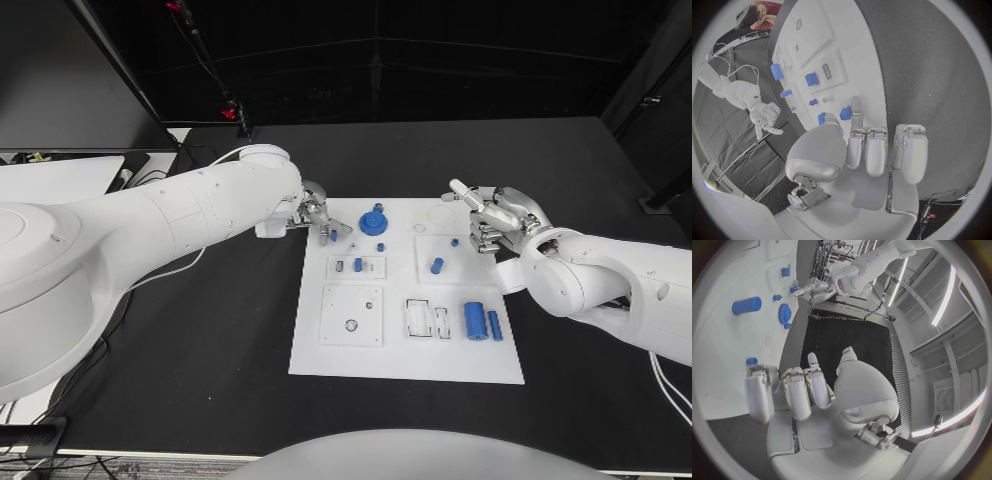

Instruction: Assemble the parts on the task board

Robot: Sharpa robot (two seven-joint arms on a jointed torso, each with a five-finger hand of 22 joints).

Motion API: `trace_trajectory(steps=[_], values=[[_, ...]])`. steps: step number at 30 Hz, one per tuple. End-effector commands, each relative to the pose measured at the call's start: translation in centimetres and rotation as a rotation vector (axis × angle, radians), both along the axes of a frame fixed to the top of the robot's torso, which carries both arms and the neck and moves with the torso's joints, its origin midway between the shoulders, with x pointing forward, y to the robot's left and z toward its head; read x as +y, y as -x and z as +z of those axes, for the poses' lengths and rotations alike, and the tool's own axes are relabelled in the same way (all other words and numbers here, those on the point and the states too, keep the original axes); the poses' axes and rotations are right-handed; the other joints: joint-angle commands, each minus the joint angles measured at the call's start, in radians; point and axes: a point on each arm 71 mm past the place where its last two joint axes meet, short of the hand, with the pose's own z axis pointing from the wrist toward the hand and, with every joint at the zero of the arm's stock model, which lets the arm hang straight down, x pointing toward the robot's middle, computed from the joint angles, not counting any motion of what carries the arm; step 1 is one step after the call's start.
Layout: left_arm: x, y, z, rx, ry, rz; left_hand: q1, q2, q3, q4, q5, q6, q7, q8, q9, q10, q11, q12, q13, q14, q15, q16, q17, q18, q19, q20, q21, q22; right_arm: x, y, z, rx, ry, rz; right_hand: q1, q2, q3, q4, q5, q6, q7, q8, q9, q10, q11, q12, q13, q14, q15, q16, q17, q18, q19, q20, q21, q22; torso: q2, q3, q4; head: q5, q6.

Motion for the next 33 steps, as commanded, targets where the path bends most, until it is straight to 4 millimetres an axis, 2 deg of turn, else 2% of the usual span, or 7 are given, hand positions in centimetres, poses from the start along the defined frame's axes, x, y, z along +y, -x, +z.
trace_trajectory(steps=[1, 7, 12, 17, 22, 33], values=[[-0.09, 0.06, 0.02, 0.01, -0.008, -0.011, 0.013, 0.005, -0.001, -0.006, 0.0, -0.004, 0.005, -0.004, 0.003, 0.103, 0.0, -0.004, 0.263, 0.107, 0.001, 0.001, 0.264, -0.014, 0.104, 0.001, 0.003, 0.263, 0.19, 0.01, 0.12, -0.005, -0.006, 0.012, -0.004, -0.003, -0.005, 0.001, -0.003, -0.006, 0.068, 0.005, -0.001, -0.008, 0.0, -0.003, 0.147, 0.104, 0.005, 0.002, 0.263, 0.006, 0.017, 0.009, -0.006, 0.226, 0.001, -0.0003, -0.001, 0.0, 0.0], [-0.03, 0.05, -0.02, 0.012, -0.012, -0.007, 0.056, 0.032, 0.014, -0.005, 0.007, -0.005, 0.004, -0.008, 0.013, 0.103, 0.0, -0.004, 0.263, 0.107, 0.003, 0.001, 0.264, -0.014, 0.104, 0.003, 0.003, 0.263, 0.17, 0.01, 0.11, -0.004, -0.005, 0.011, -0.004, -0.003, -0.005, 0.001, -0.003, -0.006, 0.068, 0.005, -0.001, -0.008, 0.0, -0.003, 0.147, 0.104, 0.005, 0.002, 0.263, 0.006, 0.017, 0.009, -0.006, 0.226, 0.001, 0.0001, 0.0, -0.001, -0.002], [0.03, 0.01, -0.01, 0.007, -0.012, -0.002, 0.095, 0.045, 0.021, -0.003, 0.038, -0.007, 0.003, -0.013, 0.023, 0.103, 0.0, -0.004, 0.263, 0.107, 0.003, 0.001, 0.264, -0.014, 0.104, 0.004, 0.003, 0.263, 0.16, 0.01, 0.11, -0.004, -0.005, 0.01, -0.004, -0.003, -0.005, 0.0, -0.004, -0.006, 0.068, 0.006, -0.002, -0.008, 0.0, -0.003, 0.147, 0.104, 0.005, 0.002, 0.263, 0.006, 0.017, 0.009, -0.006, 0.226, 0.001, 0.0004, 0.0004, -0.003, -0.002], [-0.02, -0.01, 0.0, 0.004, -0.009, -0.003, 0.124, 0.048, 0.024, -0.004, 0.067, -0.01, 0.003, -0.016, 0.031, 0.103, -0.001, -0.004, 0.263, 0.107, 0.003, 0.001, 0.264, -0.014, 0.104, 0.005, 0.003, 0.263, 0.17, 0.02, 0.11, -0.003, -0.004, 0.01, -0.004, -0.003, -0.005, 0.0, -0.004, -0.007, 0.068, 0.006, -0.002, -0.008, 0.0, -0.003, 0.147, 0.104, 0.005, 0.002, 0.263, 0.006, 0.017, 0.009, -0.006, 0.226, 0.0, 0.0004, 0.0003, -0.007, -0.005], [-0.11, -0.01, 0.01, 0.001, -0.003, -0.004, 0.129, 0.048, 0.024, -0.004, 0.07, -0.01, 0.002, -0.016, 0.033, 0.103, -0.001, -0.004, 0.263, 0.107, 0.003, 0.001, 0.264, -0.014, 0.104, 0.005, 0.003, 0.263, 0.16, 0.03, 0.09, 0.0, -0.003, 0.008, -0.004, -0.003, -0.005, 0.0, -0.004, -0.007, 0.068, 0.006, -0.002, -0.008, 0.0, -0.004, 0.147, 0.104, 0.005, 0.002, 0.263, 0.006, 0.017, 0.009, -0.006, 0.226, 0.001, -0.0006, -0.001, -0.011, -0.004], [-0.38, -0.01, 0.04, 0.0, 0.026, 0.002, 0.13, 0.044, 0.02, -0.002, 0.071, -0.012, 0.003, -0.015, 0.036, 0.103, -0.001, -0.004, 0.263, 0.107, 0.003, 0.001, 0.264, -0.014, 0.104, 0.005, 0.003, 0.263, 0.02, -0.01, 0.05, 0.002, 0.001, 0.0, -0.002, -0.003, -0.005, -0.001, -0.003, -0.007, 0.069, 0.007, -0.002, -0.008, 0.0, -0.003, 0.148, 0.104, 0.005, 0.002, 0.263, 0.006, 0.017, 0.009, -0.006, 0.226, 0.001, 0.0, 0.0003, -0.015, -0.003]])
